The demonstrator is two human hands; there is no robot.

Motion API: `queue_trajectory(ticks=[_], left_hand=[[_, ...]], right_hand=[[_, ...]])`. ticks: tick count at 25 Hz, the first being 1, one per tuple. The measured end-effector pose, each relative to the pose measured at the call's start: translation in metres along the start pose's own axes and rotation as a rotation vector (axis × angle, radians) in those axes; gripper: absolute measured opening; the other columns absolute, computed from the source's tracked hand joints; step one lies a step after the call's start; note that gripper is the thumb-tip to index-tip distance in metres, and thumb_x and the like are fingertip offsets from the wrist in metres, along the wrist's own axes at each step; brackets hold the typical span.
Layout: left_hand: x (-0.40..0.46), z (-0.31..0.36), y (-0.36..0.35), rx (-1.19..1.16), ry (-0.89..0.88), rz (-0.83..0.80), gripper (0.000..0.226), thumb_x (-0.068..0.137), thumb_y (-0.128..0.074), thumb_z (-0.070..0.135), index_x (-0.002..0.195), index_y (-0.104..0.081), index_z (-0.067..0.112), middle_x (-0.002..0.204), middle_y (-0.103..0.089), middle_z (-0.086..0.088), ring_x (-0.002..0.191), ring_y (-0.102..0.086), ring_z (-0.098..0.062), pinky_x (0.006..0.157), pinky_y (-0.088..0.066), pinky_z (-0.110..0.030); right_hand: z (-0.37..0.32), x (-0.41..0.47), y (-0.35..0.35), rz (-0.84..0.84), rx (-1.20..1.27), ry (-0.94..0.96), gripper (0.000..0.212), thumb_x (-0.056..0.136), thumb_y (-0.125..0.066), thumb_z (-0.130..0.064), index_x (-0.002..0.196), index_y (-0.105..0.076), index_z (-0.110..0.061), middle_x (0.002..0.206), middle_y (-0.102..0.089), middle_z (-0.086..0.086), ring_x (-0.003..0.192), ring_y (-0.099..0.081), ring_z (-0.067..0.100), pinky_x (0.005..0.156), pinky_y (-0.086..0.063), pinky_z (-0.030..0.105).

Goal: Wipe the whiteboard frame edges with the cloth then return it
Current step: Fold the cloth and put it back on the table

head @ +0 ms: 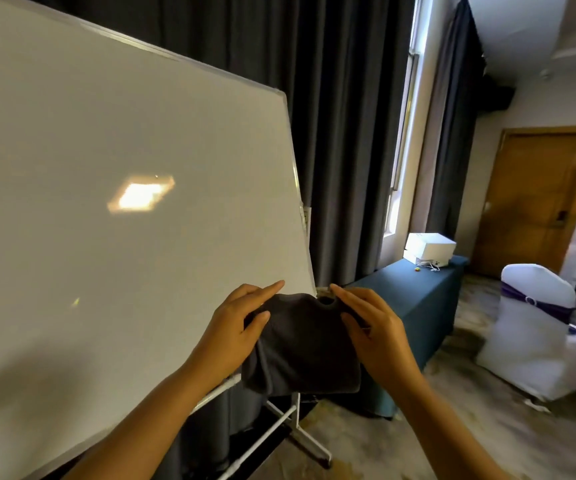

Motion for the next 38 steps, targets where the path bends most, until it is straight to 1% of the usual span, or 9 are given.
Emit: queue_trajectory(ticks=[4, 8, 14, 17, 20, 24, 28, 33, 38], left_hand=[[0.04, -0.011, -0.067, -0.023, -0.026, 0.012, 0.059, 0.091, -0.054, 0.009, 0.13, -0.031, 0.047, 0.094, -0.051, 0.021, 0.089, -0.053, 0.006, 0.077, -0.041, 0.0], [0.08, -0.046, -0.135, -0.073, 0.011, 0.018, 0.062, 0.089, -0.057, 0.007, 0.122, -0.031, 0.053, 0.09, -0.053, 0.02, 0.089, -0.056, 0.004, 0.074, -0.045, -0.002], [0.212, -0.073, -0.261, -0.121, -0.034, -0.071, 0.051, 0.091, -0.052, 0.004, 0.133, -0.041, 0.03, 0.1, -0.054, 0.007, 0.096, -0.052, 0.001, 0.089, -0.036, -0.002], [0.275, -0.072, -0.328, -0.133, -0.087, -0.113, 0.045, 0.09, -0.053, 0.002, 0.131, -0.049, 0.022, 0.104, -0.053, 0.004, 0.099, -0.05, 0.004, 0.091, -0.032, -0.001], [0.33, -0.071, -0.406, -0.127, -0.117, -0.144, 0.042, 0.09, -0.053, 0.001, 0.129, -0.053, 0.017, 0.106, -0.054, 0.0, 0.098, -0.051, 0.002, 0.091, -0.032, -0.001], [0.384, -0.076, -0.493, -0.101, -0.115, -0.134, 0.041, 0.09, -0.053, 0.001, 0.129, -0.054, 0.015, 0.104, -0.053, 0.001, 0.095, -0.05, 0.003, 0.089, -0.031, 0.0], [0.443, -0.079, -0.571, -0.048, -0.021, -0.06, 0.042, 0.09, -0.052, 0.001, 0.13, -0.052, 0.015, 0.103, -0.052, 0.003, 0.096, -0.049, 0.009, 0.087, -0.031, 0.002], [0.515, -0.109, -0.641, 0.055, 0.073, 0.003, 0.042, 0.089, -0.053, -0.001, 0.128, -0.054, 0.014, 0.104, -0.053, 0.0, 0.095, -0.051, -0.006, 0.089, -0.031, 0.003], [0.582, -0.168, -0.697, 0.116, 0.111, 0.037, 0.042, 0.088, -0.053, -0.003, 0.127, -0.055, 0.014, 0.102, -0.052, 0.002, 0.091, -0.05, 0.002, 0.086, -0.032, 0.003]], right_hand=[[0.075, 0.011, 0.016, 0.054, -0.022, -0.069, 0.04, 0.085, -0.057, 0.001, 0.121, -0.057, -0.018, 0.107, -0.054, -0.005, 0.095, -0.051, 0.009, 0.081, -0.035, -0.002], [0.148, 0.031, 0.017, 0.061, -0.018, -0.107, 0.045, 0.086, -0.056, -0.001, 0.119, -0.049, -0.031, 0.109, -0.052, -0.009, 0.098, -0.051, 0.008, 0.082, -0.041, 0.01], [0.292, 0.102, 0.06, 0.109, -0.122, -0.189, 0.037, 0.086, -0.057, 0.0, 0.119, -0.057, -0.017, 0.107, -0.058, 0.001, 0.096, -0.051, 0.009, 0.08, -0.04, 0.008], [0.36, 0.129, 0.098, 0.173, -0.178, -0.213, 0.037, 0.085, -0.058, 0.001, 0.118, -0.058, -0.015, 0.103, -0.053, -0.005, 0.093, -0.048, 0.005, 0.077, -0.039, 0.001], [0.441, 0.147, 0.133, 0.216, -0.201, -0.245, 0.037, 0.084, -0.059, 0.001, 0.118, -0.059, -0.014, 0.103, -0.053, -0.005, 0.094, -0.05, 0.008, 0.081, -0.038, 0.007], [0.55, 0.173, 0.162, 0.179, -0.148, -0.239, 0.034, 0.086, -0.058, -0.004, 0.119, -0.058, -0.015, 0.108, -0.056, -0.001, 0.1, -0.051, 0.013, 0.088, -0.043, 0.023], [0.657, 0.219, 0.184, 0.115, -0.087, -0.234, 0.034, 0.088, -0.056, -0.008, 0.122, -0.056, -0.015, 0.119, -0.058, 0.006, 0.103, -0.047, 0.009, 0.084, -0.034, 0.007], [0.759, 0.275, 0.18, -0.016, -0.053, -0.169, 0.034, 0.091, -0.051, -0.009, 0.125, -0.054, -0.015, 0.117, -0.057, 0.009, 0.103, -0.053, 0.02, 0.086, -0.039, 0.018], [0.859, 0.33, 0.147, -0.05, -0.001, -0.164, 0.035, 0.092, -0.05, -0.007, 0.125, -0.054, -0.017, 0.116, -0.057, 0.008, 0.101, -0.051, 0.015, 0.085, -0.035, 0.01]])
Point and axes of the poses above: each hand's wrist, its own x-axis towards the middle knuckle, its own y-axis out of the back of the hand, z = x × y, the point moved 4 cm from there along x, towards the middle knuckle
